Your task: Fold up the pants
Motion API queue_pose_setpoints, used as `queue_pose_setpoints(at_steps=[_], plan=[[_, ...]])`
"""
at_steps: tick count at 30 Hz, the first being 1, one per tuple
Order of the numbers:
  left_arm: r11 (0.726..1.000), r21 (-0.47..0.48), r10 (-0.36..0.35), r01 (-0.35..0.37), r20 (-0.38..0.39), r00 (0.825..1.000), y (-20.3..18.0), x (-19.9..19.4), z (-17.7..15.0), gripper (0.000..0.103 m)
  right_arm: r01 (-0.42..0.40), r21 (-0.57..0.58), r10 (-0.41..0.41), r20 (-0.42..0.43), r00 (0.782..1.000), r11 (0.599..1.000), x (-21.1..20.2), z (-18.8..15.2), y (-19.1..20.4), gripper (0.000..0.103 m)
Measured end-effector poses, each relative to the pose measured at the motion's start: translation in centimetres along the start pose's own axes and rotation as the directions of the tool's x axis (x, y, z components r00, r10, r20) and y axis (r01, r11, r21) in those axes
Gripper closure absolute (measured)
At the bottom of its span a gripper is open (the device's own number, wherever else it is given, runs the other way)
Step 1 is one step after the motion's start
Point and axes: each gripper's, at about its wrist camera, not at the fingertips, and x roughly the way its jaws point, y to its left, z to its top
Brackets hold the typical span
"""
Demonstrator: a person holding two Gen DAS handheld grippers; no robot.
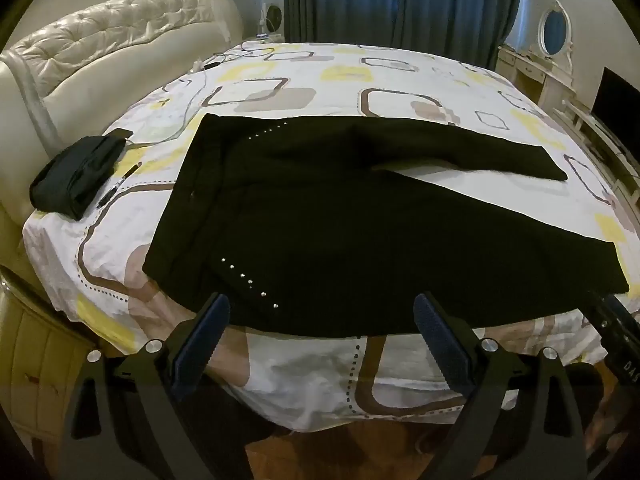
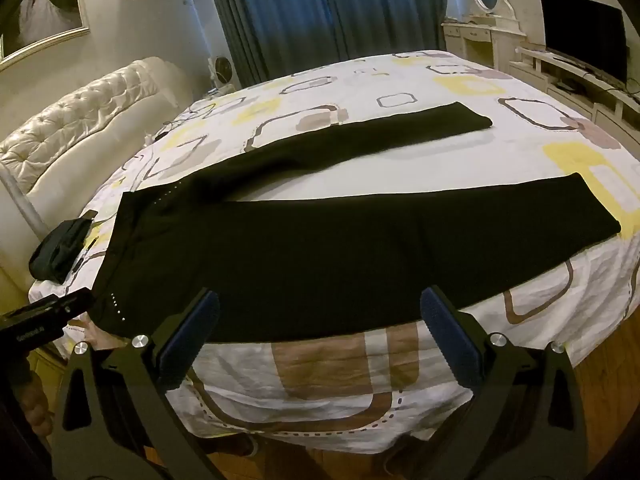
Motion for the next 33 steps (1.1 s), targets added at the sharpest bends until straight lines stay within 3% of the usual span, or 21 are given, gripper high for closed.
queue_pose_setpoints(at_steps=[33], plan=[[1.000,-0.001,-0.008,0.008,-0.014,1.000,-0.03,0.42,-0.44,0.010,-0.005,0.007,0.006,-0.005,1.000,1.000,-0.05,0.01,-0.02,0.002]])
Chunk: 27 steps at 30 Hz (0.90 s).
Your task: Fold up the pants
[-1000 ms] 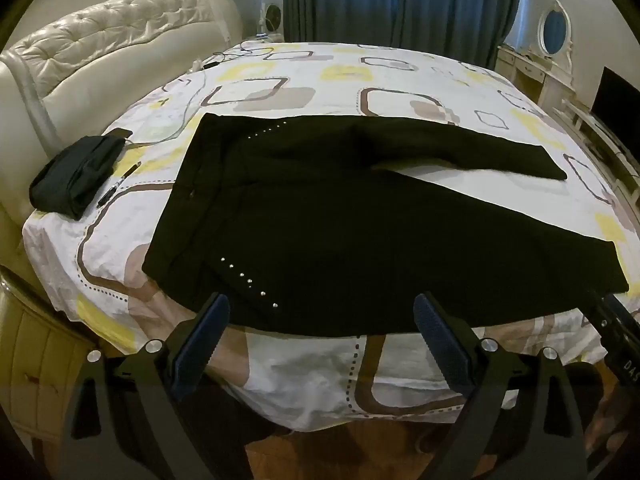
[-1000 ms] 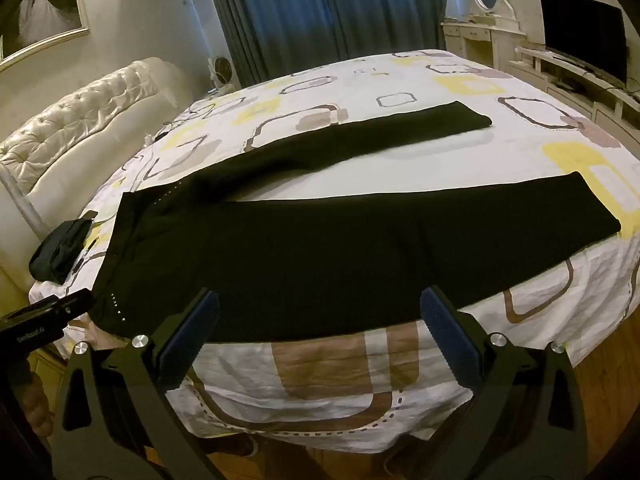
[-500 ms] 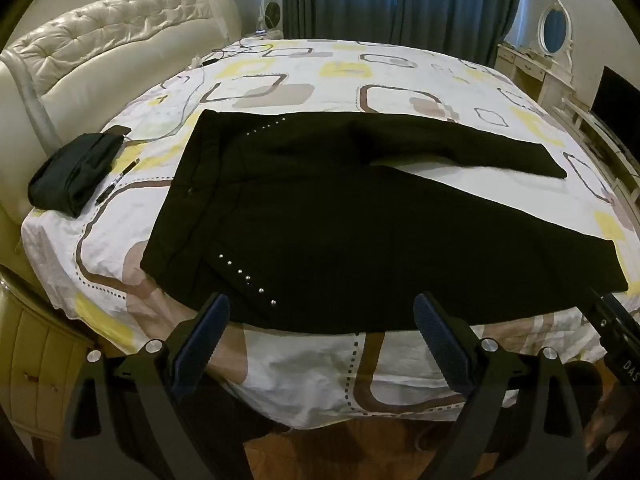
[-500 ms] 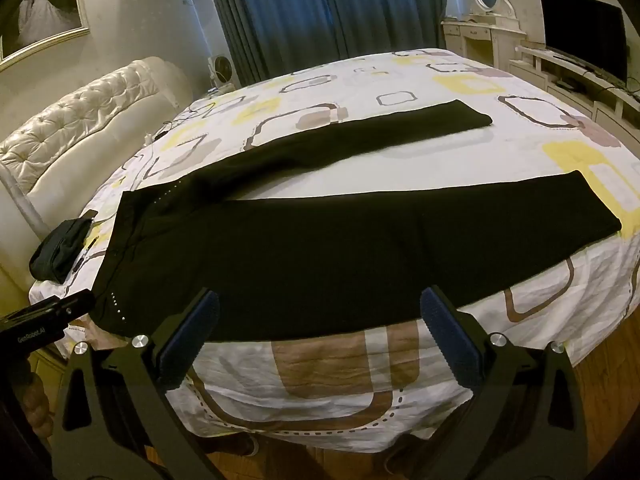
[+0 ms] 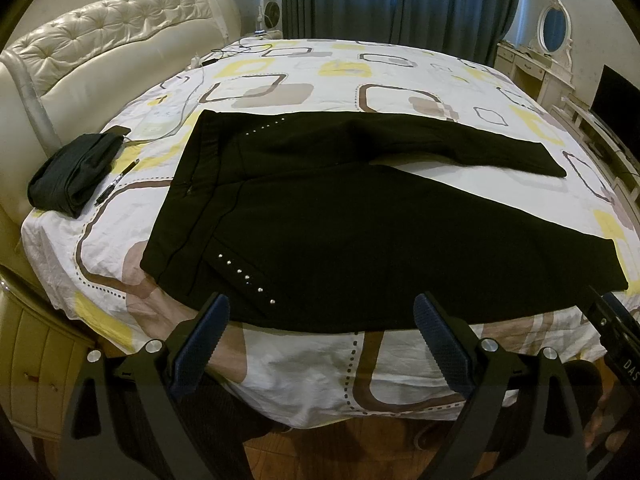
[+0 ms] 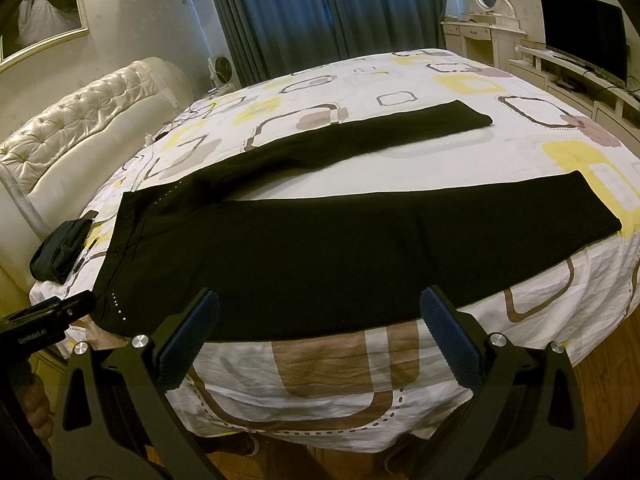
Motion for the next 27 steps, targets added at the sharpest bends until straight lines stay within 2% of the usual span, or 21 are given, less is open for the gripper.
queue_pose_setpoints(at_steps=[27], plan=[[1.000,-0.001,0.003,-0.003,-0.007,1.000,0.0,0.8,0.2,0.010,0.005,0.001,-0.004,-0.023,1.000,1.000,1.2,-0.3,0.0,0.002]])
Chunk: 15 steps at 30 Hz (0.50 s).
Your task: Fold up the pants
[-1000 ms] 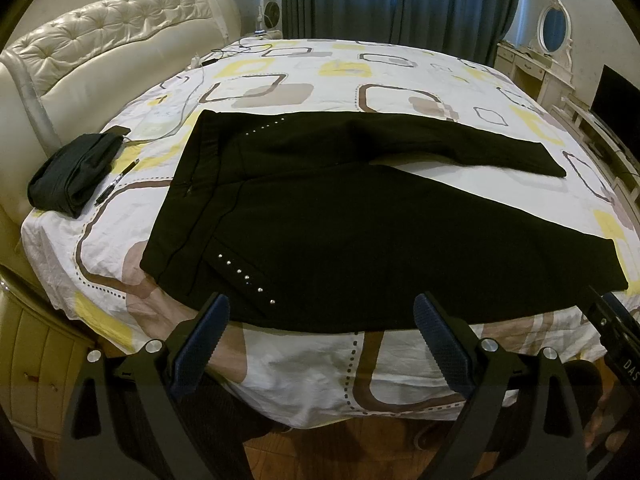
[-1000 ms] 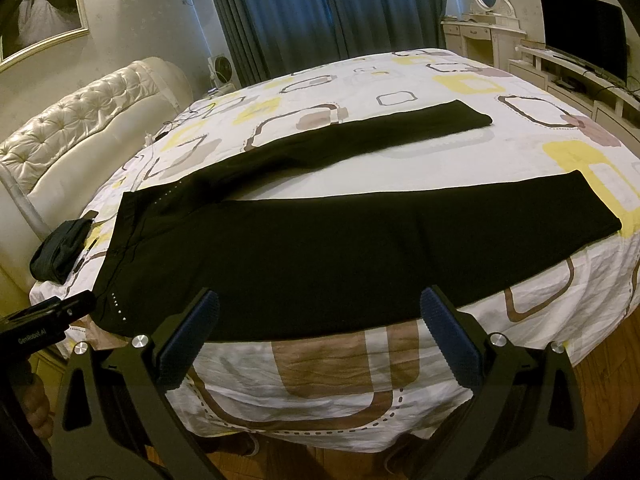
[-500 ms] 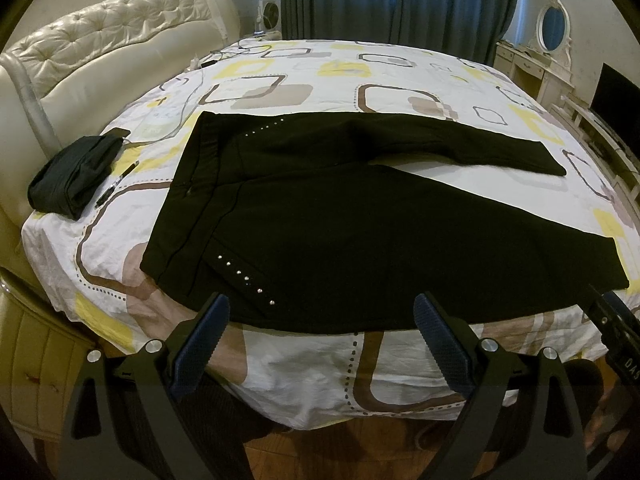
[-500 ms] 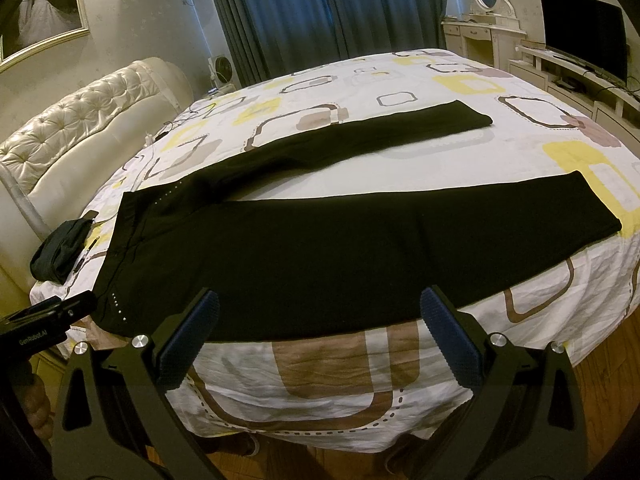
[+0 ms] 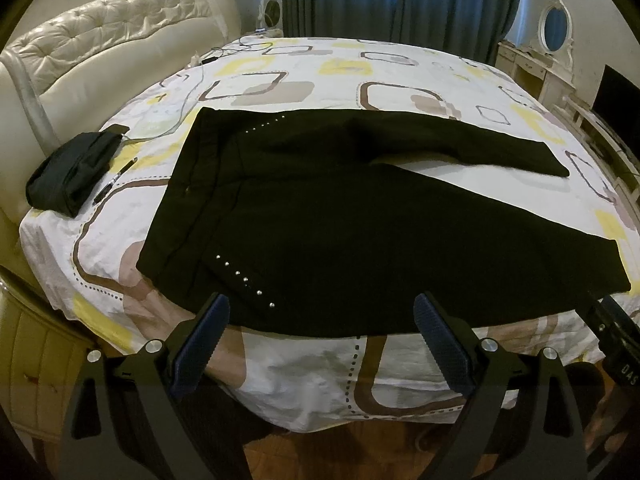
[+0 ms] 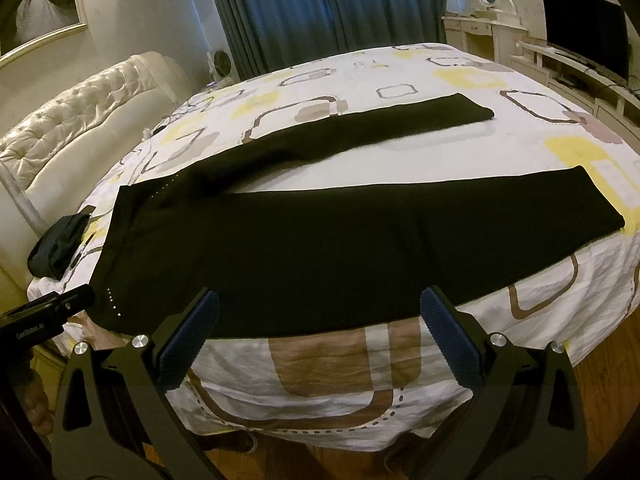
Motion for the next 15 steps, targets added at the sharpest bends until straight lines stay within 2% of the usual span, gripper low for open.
queue_pose_setpoints(at_steps=[11,15], plan=[[0.999,-0.047,-0.011,0.011,0.000,1.000,0.8,1.1,0.3,0.010,0.004,0.005,-0.004,-0.023,1.000,1.000,1.1,0.0,0.0,0.002],[1.000,-0.022,-0.015,0.015,-0.012,1.000,1.0,1.8,0.5,0.010,0.004,0.004,-0.004,-0.034,0.999,1.000,1.6,-0.1,0.0,0.002]])
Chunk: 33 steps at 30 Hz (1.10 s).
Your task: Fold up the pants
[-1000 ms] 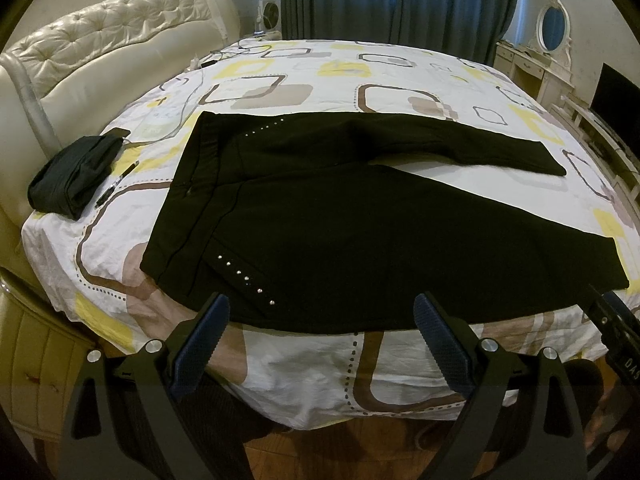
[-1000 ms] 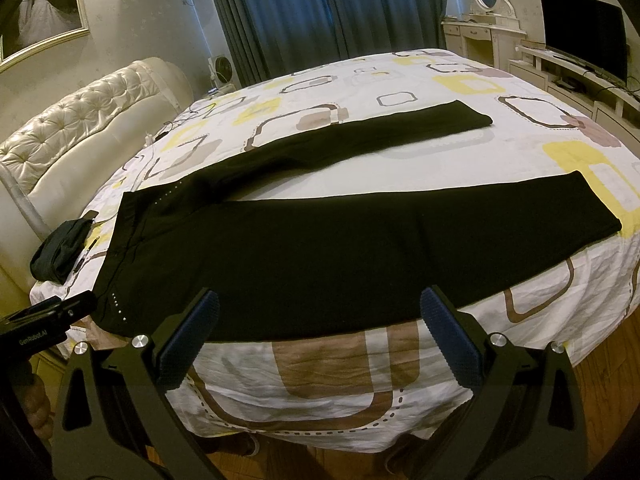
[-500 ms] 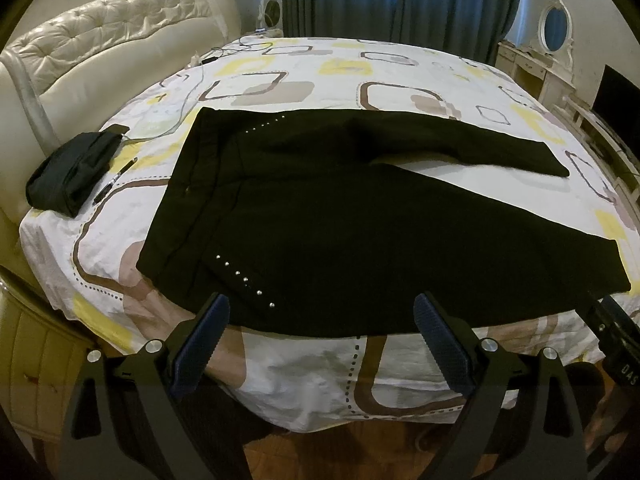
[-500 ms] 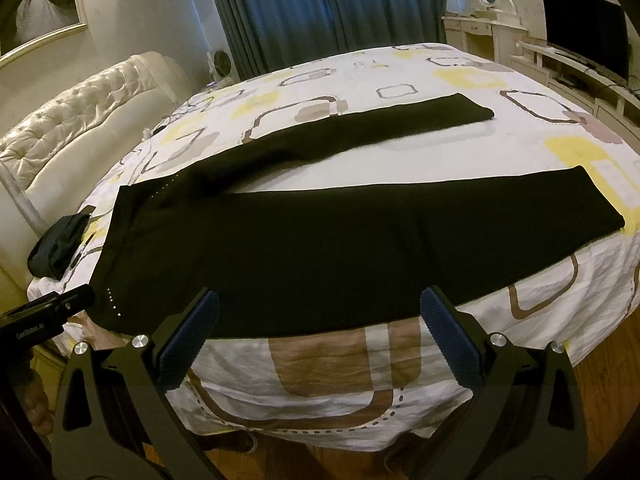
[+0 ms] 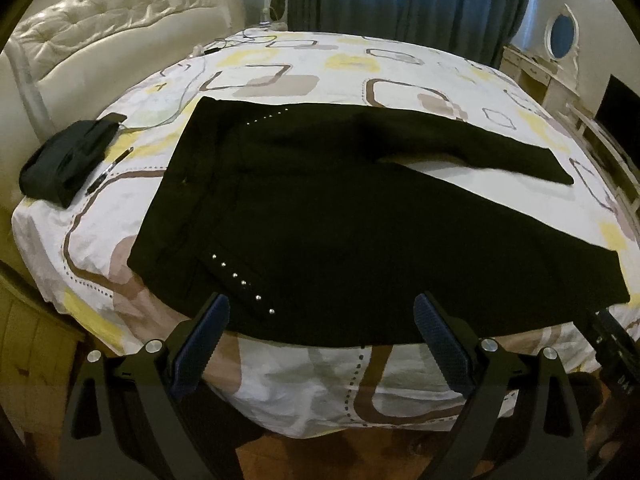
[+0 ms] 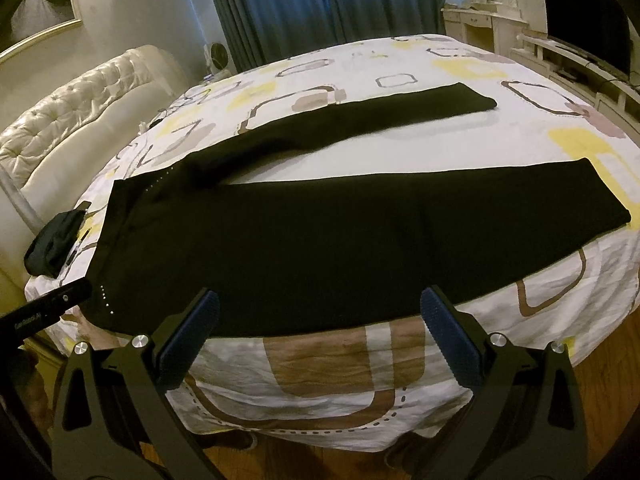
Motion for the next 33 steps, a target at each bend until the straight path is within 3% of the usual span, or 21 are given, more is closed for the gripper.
queue_pose_setpoints(at_steps=[9,16,22,24,25,28,30,33], plan=[[0.991,0.131,0.005,-0.011,0.046,0.999,-0.3,0.5,1.3,0.010,0.004,-0.007,-0.005,-0.032,0.999,1.000,1.5,0.2,0.3,0.002],[0.965,0.262,0.010,-0.021,0.041,0.999,0.0,2.1,3.1,0.010,-0.001,-0.018,0.000,-0.059,0.998,1.000,2.8,0.5,1.0,0.002],[0.938,0.312,0.111,-0.152,0.145,0.983,3.8,4.5,6.9,0.010,-0.028,-0.026,0.026,-0.076,0.997,0.999,3.8,1.5,2.1,0.002],[0.942,0.301,0.116,-0.149,0.125,0.985,5.7,5.9,8.9,0.010,-0.038,-0.030,0.035,-0.079,0.996,0.999,4.1,1.8,2.6,0.002],[0.954,0.279,0.084,-0.110,0.103,0.991,7.3,6.9,10.4,0.010,-0.043,-0.034,0.040,-0.082,0.996,0.998,4.3,2.1,2.9,0.002],[0.991,0.131,0.018,-0.023,0.036,0.999,12.2,10.0,14.8,0.010,-0.056,-0.044,0.052,-0.093,0.994,0.997,5.0,2.6,3.5,0.002],[0.996,0.064,-0.058,0.058,-0.013,0.998,14.5,12.2,17.1,0.010,-0.062,-0.046,0.057,-0.100,0.993,0.997,5.4,2.7,3.7,0.002],[0.996,-0.007,-0.093,0.093,0.000,0.996,17.6,15.4,20.2,0.010,-0.069,-0.046,0.064,-0.117,0.991,0.997,6.3,3.0,4.0,0.002]])
